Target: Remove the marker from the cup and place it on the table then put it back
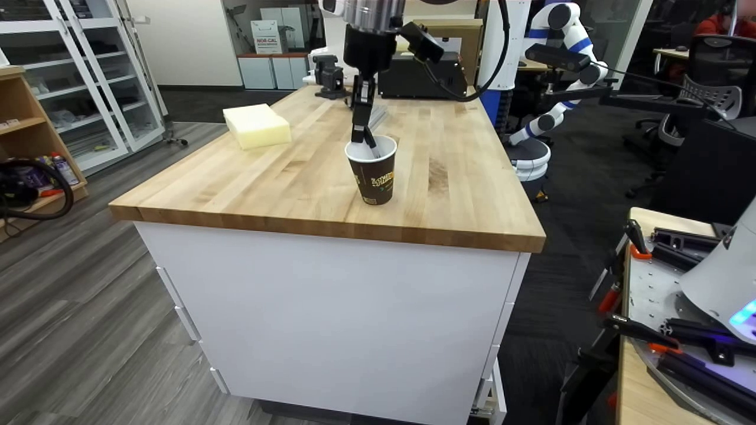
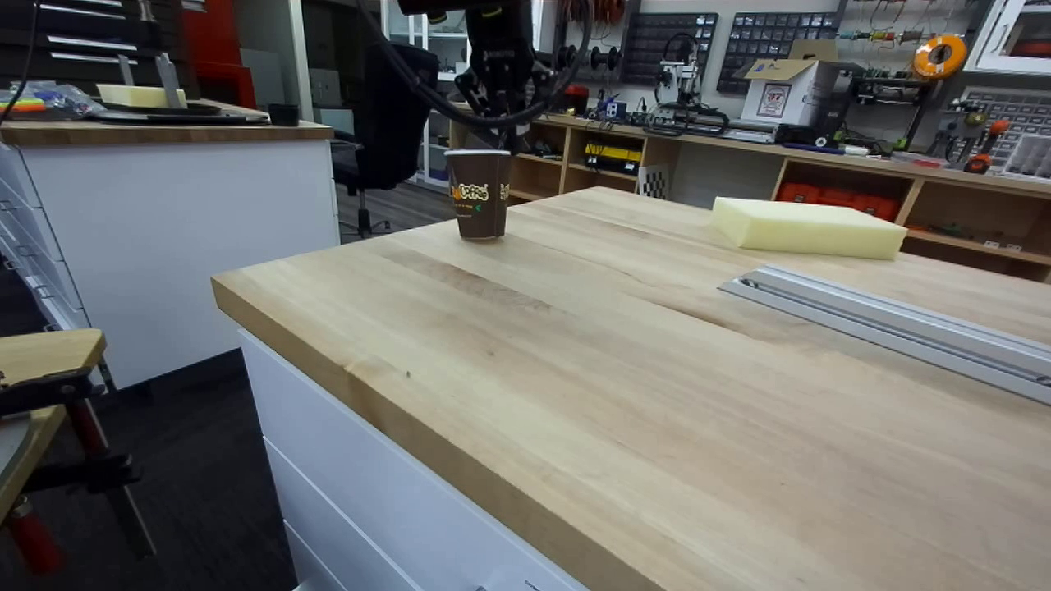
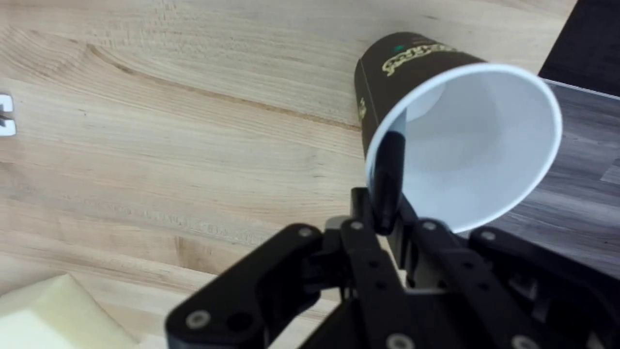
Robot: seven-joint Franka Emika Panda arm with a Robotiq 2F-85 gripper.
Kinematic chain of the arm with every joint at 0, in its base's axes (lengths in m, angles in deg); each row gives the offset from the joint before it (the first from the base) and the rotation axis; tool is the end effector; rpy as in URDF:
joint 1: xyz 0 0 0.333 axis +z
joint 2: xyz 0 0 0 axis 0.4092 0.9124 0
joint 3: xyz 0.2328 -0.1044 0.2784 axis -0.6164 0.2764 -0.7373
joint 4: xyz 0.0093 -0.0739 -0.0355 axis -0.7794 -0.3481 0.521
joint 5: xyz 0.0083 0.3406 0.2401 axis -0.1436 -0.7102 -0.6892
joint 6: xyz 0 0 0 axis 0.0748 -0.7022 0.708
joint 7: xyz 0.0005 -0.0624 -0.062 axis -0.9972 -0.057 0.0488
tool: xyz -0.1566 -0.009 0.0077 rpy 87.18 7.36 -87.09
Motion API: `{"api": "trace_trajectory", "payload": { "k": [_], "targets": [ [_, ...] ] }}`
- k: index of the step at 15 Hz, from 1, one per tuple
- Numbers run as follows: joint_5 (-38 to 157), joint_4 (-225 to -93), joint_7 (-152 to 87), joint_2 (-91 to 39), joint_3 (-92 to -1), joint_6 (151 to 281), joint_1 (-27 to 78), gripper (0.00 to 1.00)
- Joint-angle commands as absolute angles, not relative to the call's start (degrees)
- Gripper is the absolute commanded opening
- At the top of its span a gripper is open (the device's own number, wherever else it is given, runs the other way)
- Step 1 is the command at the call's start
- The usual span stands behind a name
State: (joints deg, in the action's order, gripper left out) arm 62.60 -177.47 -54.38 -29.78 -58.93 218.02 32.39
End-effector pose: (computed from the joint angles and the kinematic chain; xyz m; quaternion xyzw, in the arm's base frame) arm 0.6442 0.1837 0.3926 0.9411 0.3174 0.1135 0.0263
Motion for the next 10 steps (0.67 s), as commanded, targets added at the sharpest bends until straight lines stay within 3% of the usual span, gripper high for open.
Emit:
{"api": "trace_trajectory", "payload": {
  "k": [1, 3, 4, 5, 6, 9, 10],
  "targets": [
    [63.11, -176.79, -53.56, -29.94, -58.90, 217.40, 32.22, 0.02],
    [63.02, -176.79, -53.36, -29.82, -58.84, 217.25, 32.18, 0.04],
    [62.92, -176.78, -53.49, -29.78, -58.86, 217.18, 32.14, 0.28],
    [62.85, -176.88, -53.61, -29.78, -58.87, 217.25, 32.10, 0.31],
    [62.70, -176.93, -53.76, -29.77, -58.90, 217.33, 32.04, 0.07],
    [62.88, -176.88, -53.65, -29.80, -58.88, 217.23, 32.09, 0.00],
    [63.00, -176.91, -53.53, -29.83, -58.85, 217.21, 32.12, 0.29]
  ]
}}
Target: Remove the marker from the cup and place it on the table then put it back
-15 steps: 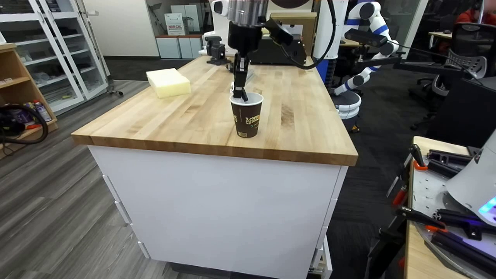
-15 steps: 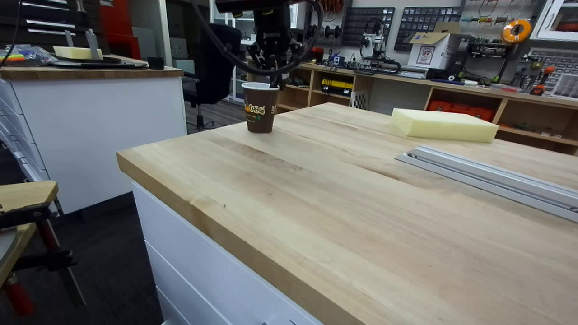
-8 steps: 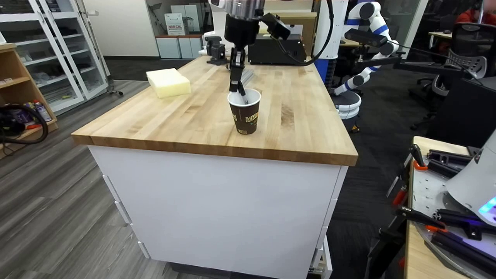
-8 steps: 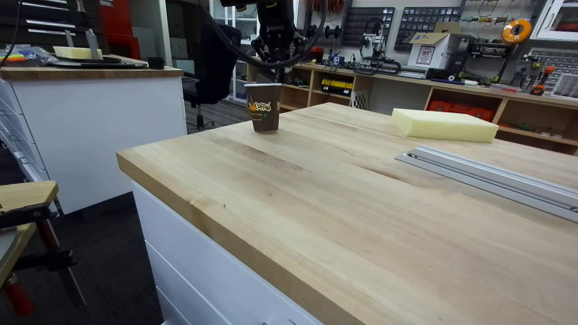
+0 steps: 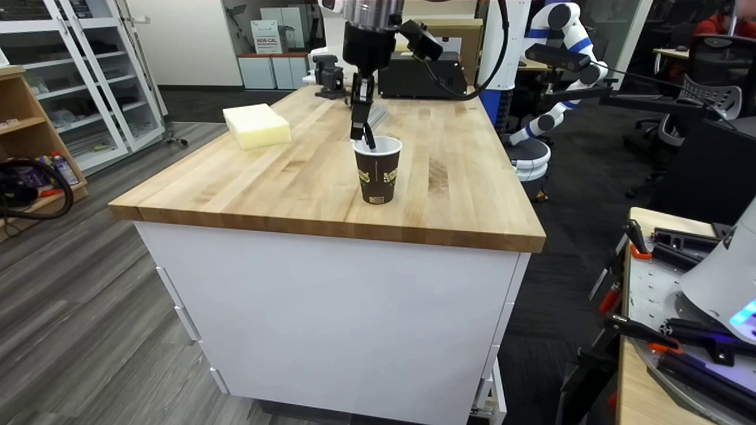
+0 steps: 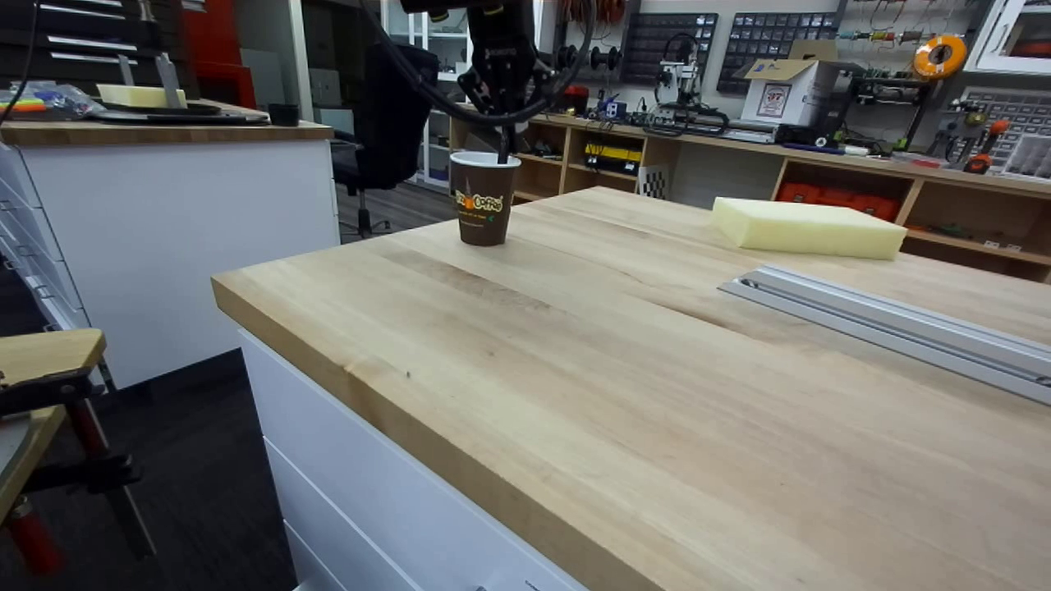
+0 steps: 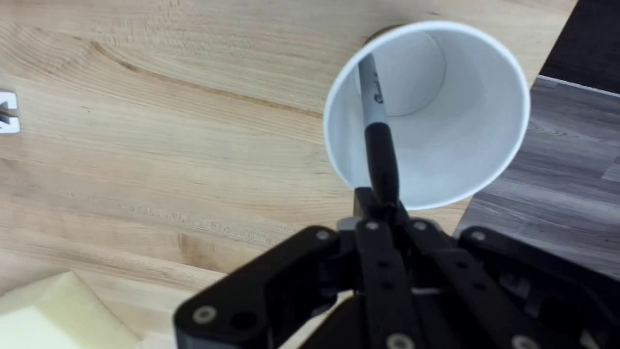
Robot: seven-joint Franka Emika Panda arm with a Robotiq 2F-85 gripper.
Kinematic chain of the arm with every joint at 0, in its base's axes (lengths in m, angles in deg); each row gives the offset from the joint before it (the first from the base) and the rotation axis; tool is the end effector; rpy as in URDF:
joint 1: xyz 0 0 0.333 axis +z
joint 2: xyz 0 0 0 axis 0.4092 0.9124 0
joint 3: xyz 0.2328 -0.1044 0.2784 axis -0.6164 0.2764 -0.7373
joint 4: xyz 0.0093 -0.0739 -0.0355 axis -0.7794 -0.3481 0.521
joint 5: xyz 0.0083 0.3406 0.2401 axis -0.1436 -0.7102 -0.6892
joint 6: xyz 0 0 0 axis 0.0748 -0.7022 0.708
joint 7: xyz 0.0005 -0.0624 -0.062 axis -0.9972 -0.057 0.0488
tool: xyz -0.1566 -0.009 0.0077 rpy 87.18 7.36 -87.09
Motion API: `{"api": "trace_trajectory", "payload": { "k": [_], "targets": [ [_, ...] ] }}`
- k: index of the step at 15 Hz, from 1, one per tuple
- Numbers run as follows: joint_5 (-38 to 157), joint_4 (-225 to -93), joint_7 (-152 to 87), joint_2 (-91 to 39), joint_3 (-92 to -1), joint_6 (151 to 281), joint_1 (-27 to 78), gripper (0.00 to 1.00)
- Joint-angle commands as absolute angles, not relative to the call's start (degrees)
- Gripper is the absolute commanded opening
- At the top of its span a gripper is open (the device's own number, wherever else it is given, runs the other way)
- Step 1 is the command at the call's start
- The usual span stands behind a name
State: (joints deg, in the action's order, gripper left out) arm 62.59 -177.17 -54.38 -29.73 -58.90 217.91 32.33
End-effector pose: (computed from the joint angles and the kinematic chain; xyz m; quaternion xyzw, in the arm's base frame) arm 0.6458 0.1830 0.3944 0.9413 0.3164 0.1146 0.0265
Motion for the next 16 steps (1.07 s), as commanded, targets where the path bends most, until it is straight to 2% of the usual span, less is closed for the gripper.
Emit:
{"api": "trace_trajectory", "payload": {
  "k": [1, 5, 6, 7, 8, 10, 11, 16],
  "targets": [
    [62.98, -176.91, -53.55, -29.85, -58.86, 217.18, 32.12, 0.29],
    [63.11, -176.97, -53.54, -29.94, -58.83, 217.07, 32.13, 0.54],
    [63.05, -177.00, -53.66, -29.97, -58.86, 217.07, 32.11, 0.40],
    [63.04, -177.00, -53.71, -29.98, -58.87, 217.04, 32.11, 0.15],
    [63.12, -177.04, -53.68, -29.98, -58.84, 217.02, 32.12, 0.15],
    [63.00, -177.07, -53.66, -30.01, -58.84, 217.05, 32.08, 0.02],
    [63.01, -177.07, -53.64, -30.00, -58.84, 217.06, 32.08, 0.00],
    [63.05, -176.88, -53.55, -30.35, -58.88, 216.22, 32.15, 0.03]
  ]
}}
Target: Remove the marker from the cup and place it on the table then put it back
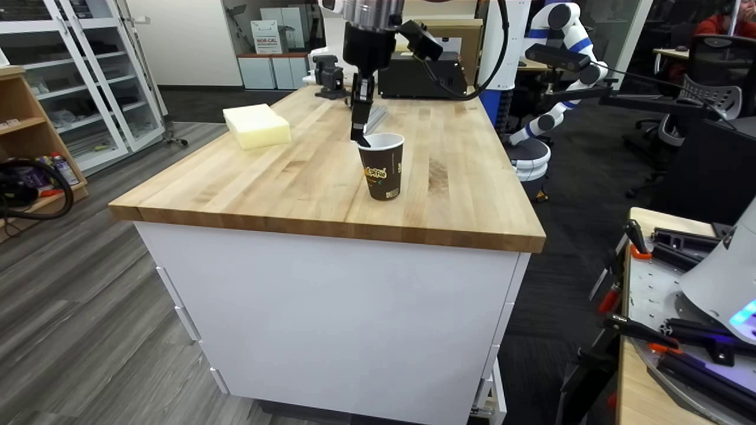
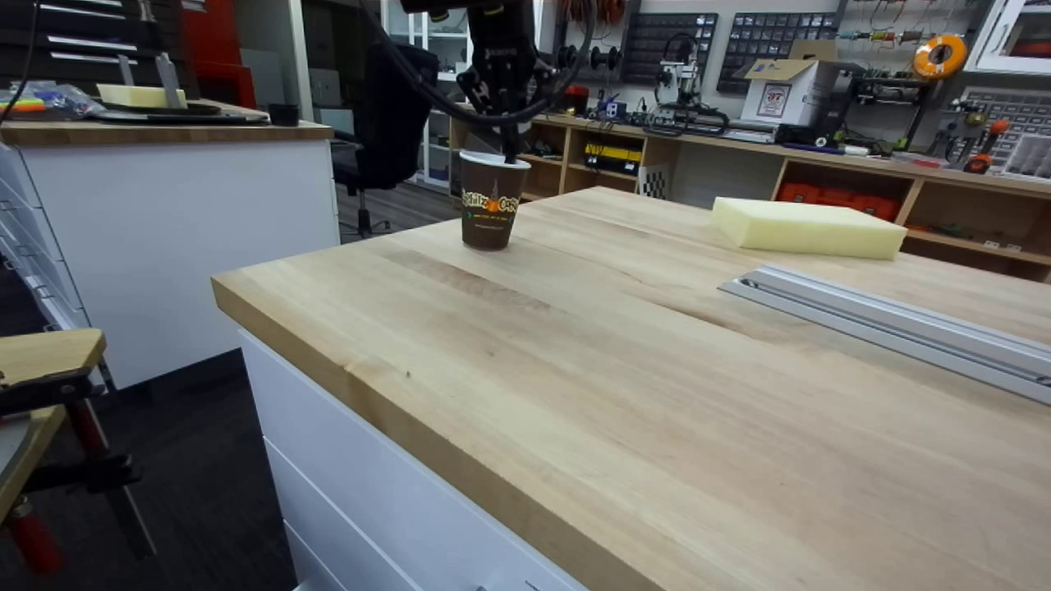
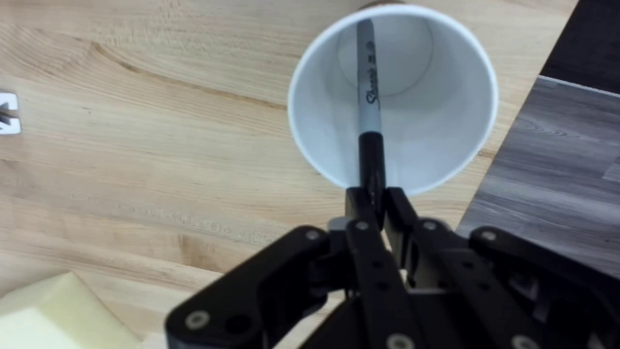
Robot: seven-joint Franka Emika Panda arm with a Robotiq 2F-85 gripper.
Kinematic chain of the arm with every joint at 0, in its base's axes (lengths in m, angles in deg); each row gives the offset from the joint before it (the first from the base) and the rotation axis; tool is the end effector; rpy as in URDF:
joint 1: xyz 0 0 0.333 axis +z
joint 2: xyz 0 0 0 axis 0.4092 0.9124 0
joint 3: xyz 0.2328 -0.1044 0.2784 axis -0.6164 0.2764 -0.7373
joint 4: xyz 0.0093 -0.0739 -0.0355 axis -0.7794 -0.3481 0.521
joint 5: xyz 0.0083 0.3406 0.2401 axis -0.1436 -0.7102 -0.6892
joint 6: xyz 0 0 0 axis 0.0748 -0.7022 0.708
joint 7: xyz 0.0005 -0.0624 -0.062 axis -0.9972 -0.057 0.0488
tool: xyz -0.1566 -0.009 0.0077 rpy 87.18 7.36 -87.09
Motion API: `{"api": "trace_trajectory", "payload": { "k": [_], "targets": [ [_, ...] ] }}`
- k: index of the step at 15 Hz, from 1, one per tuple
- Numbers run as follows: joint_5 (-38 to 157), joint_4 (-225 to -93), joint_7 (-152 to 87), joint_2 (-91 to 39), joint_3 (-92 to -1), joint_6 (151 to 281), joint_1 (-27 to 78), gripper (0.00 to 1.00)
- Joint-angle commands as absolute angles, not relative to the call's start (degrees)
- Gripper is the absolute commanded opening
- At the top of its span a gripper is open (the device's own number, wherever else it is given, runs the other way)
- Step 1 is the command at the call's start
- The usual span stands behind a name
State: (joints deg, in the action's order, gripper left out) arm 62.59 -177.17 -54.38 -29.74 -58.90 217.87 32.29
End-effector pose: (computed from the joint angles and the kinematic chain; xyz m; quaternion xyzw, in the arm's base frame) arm 0.6458 0.1825 0.3944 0.9414 0.3161 0.1144 0.0265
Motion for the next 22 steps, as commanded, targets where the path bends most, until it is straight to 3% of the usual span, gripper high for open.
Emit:
{"api": "trace_trajectory", "payload": {
  "k": [1, 11, 22],
  "targets": [
    [63.40, -176.85, -53.29, -30.61, -58.81, 215.67, 32.25, 0.03],
    [65.74, -175.86, -53.37, -34.47, -58.73, 207.81, 32.55, 0.03],
    [68.15, -177.97, -48.03, -41.27, -56.88, 213.05, 30.89, 0.03]
  ]
}}
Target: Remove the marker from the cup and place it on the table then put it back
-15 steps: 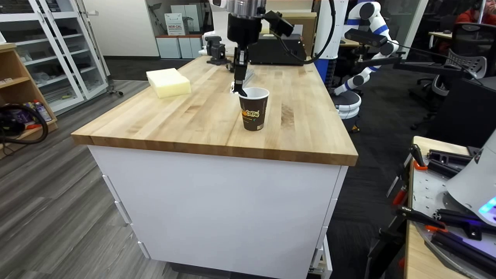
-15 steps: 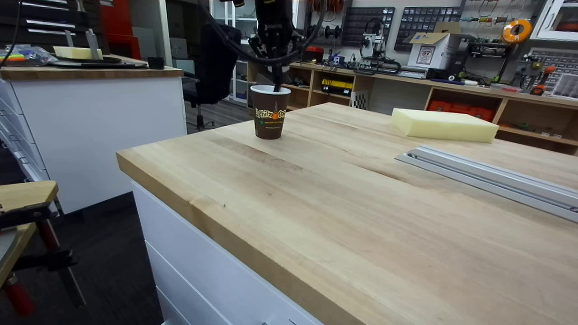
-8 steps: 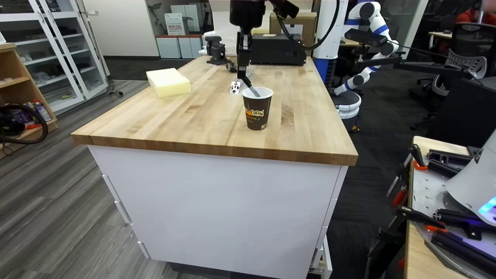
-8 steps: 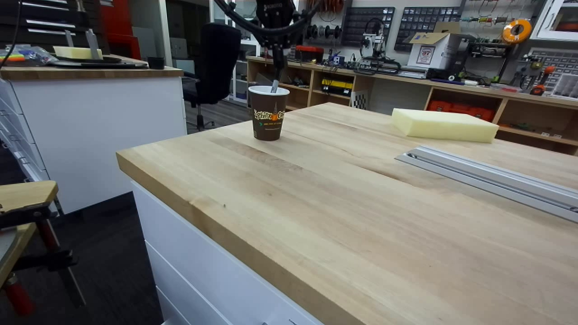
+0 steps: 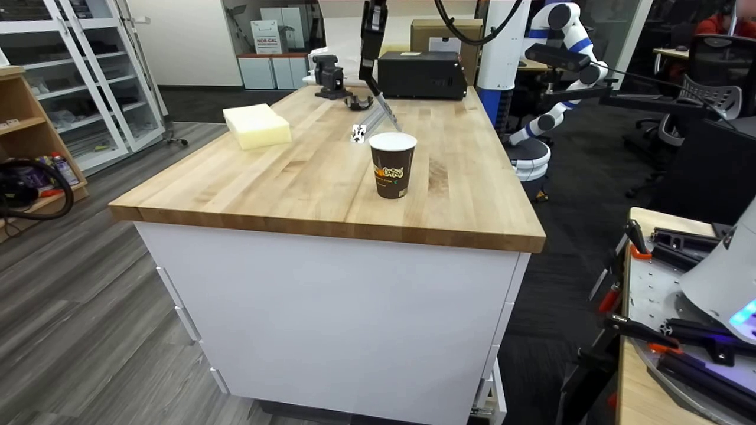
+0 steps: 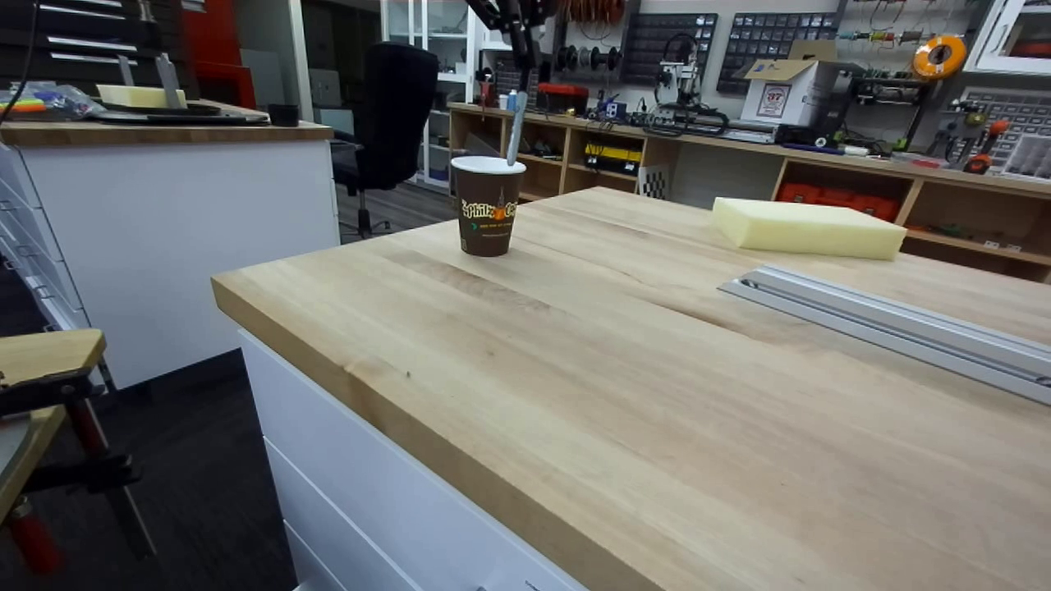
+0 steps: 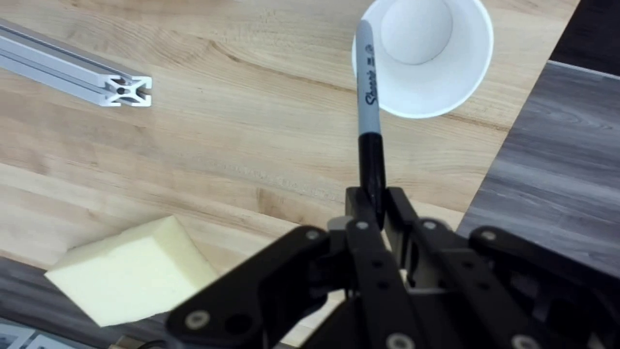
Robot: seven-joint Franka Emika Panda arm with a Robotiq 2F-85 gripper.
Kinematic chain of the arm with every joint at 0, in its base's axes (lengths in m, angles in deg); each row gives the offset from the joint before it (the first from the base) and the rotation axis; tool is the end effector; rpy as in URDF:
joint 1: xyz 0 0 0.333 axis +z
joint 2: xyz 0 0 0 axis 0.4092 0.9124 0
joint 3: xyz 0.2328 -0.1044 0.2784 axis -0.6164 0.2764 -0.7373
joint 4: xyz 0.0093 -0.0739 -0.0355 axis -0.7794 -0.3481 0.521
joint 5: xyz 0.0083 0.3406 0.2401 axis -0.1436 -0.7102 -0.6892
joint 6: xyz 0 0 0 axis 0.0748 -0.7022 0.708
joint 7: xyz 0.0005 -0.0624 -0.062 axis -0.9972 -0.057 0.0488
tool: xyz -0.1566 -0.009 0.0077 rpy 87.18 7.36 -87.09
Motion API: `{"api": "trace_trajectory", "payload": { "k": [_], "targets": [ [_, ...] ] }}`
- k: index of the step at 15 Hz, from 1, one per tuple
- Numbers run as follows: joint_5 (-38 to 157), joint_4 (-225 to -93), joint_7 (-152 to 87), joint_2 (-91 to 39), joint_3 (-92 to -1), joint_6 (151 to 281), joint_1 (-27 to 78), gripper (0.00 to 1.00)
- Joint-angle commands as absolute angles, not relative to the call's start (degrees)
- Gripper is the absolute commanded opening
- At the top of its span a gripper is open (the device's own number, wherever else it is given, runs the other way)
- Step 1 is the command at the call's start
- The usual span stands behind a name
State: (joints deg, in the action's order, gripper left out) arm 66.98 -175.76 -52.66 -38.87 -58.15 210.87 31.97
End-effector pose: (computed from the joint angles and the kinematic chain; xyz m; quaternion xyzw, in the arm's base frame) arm 0.6242 0.1589 0.4967 0.9380 0.3066 0.1437 0.0751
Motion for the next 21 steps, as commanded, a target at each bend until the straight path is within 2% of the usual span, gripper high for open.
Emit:
{"api": "trace_trajectory", "payload": {
  "k": [1, 15, 16, 17, 21],
  "targets": [
    [68.61, -178.05, -46.31, -41.32, -56.41, 213.50, 30.54, 0.03],
    [87.15, -180.67, -15.66, -38.49, -50.36, 209.20, 27.34, 0.03],
    [87.62, -180.67, -13.99, -38.41, -50.27, 208.15, 27.32, 0.37],
    [87.47, -180.71, -13.21, -38.35, -50.27, 207.66, 27.28, 0.38],
    [86.52, -180.73, -12.90, -38.05, -50.02, 207.76, 27.02, 0.63]
  ]
}}
